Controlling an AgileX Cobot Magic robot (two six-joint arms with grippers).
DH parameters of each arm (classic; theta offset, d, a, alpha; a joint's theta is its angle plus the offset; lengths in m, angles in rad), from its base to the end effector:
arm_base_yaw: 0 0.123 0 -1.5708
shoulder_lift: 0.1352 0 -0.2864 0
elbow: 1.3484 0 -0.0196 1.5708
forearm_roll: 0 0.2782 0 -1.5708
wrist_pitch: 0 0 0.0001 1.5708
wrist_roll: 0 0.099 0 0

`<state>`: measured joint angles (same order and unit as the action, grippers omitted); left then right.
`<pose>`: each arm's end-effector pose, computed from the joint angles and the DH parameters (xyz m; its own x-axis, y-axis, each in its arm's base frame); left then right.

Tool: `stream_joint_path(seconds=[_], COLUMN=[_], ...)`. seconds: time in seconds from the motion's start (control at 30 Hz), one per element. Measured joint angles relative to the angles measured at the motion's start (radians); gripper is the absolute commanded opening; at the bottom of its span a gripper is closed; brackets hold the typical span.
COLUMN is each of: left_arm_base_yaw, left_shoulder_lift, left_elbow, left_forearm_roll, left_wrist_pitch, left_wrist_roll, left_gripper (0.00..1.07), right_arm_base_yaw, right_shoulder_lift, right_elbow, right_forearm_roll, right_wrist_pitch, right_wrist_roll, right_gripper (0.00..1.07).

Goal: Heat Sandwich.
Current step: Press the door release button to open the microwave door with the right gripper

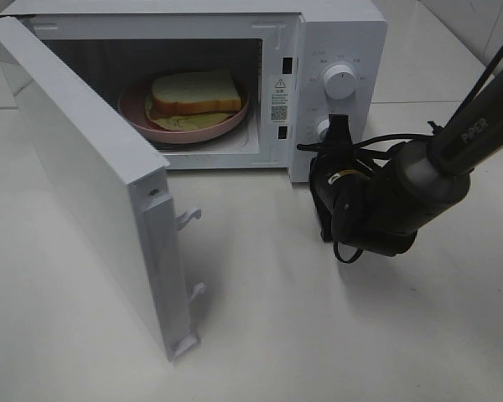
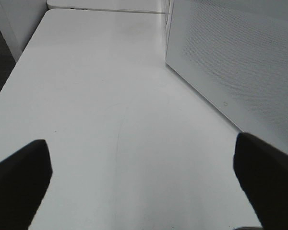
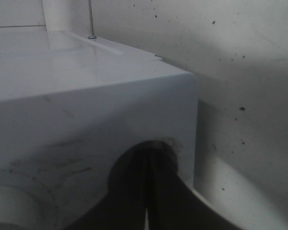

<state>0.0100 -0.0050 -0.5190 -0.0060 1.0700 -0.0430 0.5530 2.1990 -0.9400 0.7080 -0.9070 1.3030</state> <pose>0.0213 -0.0003 0.2919 -0.4421 -0.0503 -0.8955 -0.0256 0.9987 -0.0435 0.3691 0.1682 0.0479 0.0231 0.9997 0.0035 0.3351 -0.0110 0.9421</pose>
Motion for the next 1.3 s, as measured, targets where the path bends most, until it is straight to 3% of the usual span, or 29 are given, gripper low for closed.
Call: stream_joint_path(seconds=[0.6, 1.3], left_arm_base_yaw=[0.000, 0.000], left_shoulder_lift=[0.000, 0.000], left_elbow=[0.000, 0.000], left_forearm_roll=[0.000, 0.000], left_wrist_pitch=[0.000, 0.000], left_wrist_roll=[0.000, 0.000], left_gripper=[0.98, 0.98], right_arm_base_yaw=[-0.025, 0.008], right_shoulder_lift=[-0.058, -0.266], right_elbow=[0.005, 0.219], right_forearm_roll=[-0.014, -0.072], right_wrist_pitch=[0.139, 0.147], right_wrist_roll=[0.000, -0.015], right_gripper=[0.00, 0.01])
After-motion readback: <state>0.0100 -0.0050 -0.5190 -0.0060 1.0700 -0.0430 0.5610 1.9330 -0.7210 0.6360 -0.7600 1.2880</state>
